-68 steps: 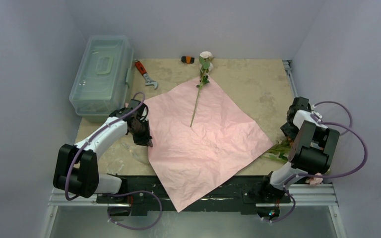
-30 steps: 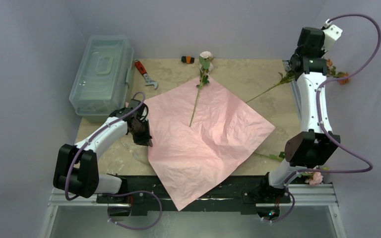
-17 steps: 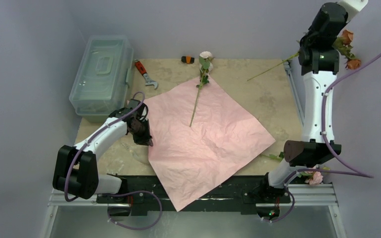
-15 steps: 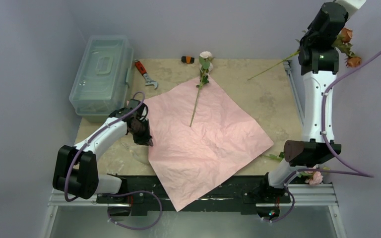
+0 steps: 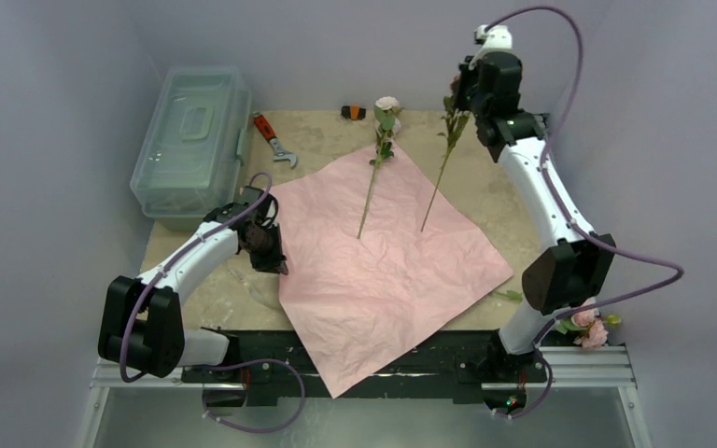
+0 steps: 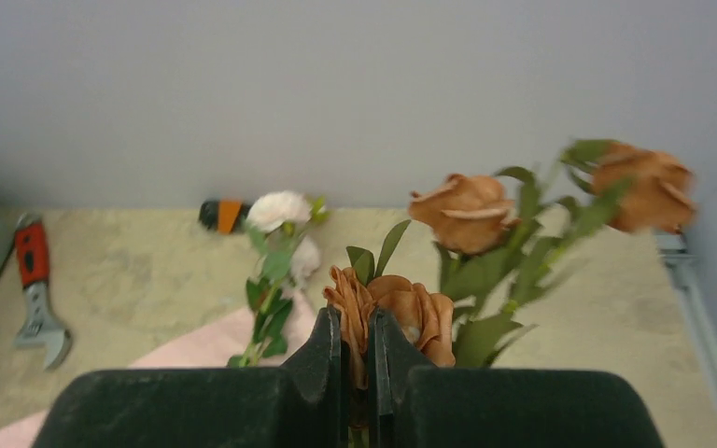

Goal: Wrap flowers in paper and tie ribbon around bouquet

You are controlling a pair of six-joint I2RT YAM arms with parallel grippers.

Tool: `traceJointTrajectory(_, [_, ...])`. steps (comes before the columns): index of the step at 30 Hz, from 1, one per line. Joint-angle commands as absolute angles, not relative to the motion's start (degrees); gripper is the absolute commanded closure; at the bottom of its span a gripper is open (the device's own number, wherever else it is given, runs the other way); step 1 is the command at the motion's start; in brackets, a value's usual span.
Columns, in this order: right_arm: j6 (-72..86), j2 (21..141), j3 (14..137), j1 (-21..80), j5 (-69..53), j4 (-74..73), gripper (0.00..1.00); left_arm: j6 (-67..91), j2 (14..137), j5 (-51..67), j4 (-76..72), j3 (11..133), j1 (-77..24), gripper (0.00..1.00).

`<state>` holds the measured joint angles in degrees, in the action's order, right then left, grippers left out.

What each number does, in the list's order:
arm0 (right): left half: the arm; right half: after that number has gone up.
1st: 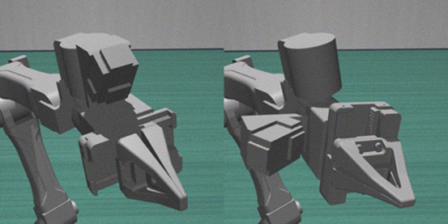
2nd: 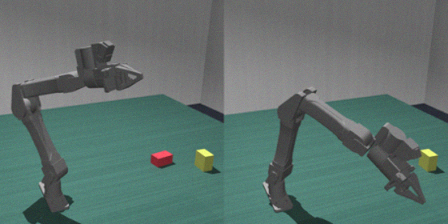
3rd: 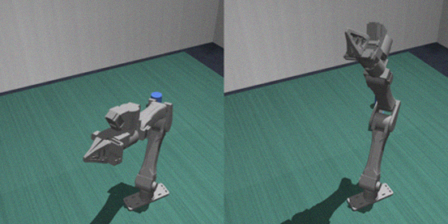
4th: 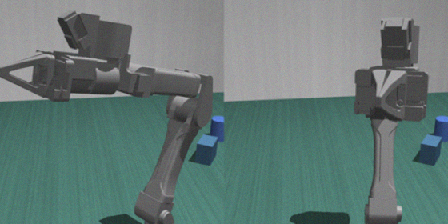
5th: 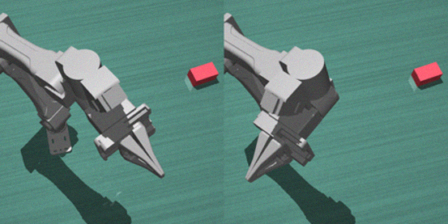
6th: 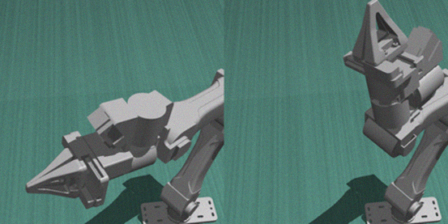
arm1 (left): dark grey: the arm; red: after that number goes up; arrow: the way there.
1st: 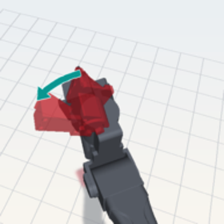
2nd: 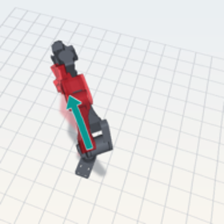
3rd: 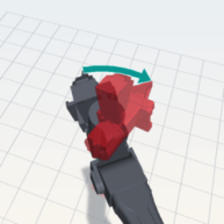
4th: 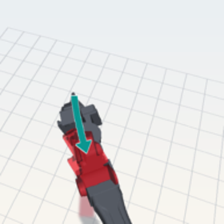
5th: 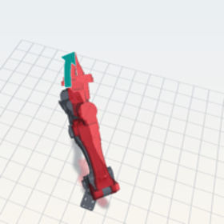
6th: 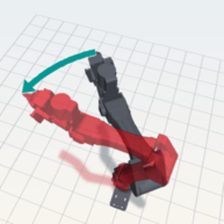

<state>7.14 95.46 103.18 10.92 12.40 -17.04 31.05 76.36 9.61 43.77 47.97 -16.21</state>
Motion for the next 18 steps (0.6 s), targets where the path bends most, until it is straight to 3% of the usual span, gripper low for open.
traceJointTrajectory(1, [7.7,100.2,100.6,15.4,4.9,-11.3,1.00,31.7,75.4,9.8,42.5,47.9,-16.6,1.00])
traceJointTrajectory(18, [18.9,118.3,109.5,22.0,9.8,-13.0,1.00,32.3,75.8,8.4,43.3,48.1,-16.6,1.00])
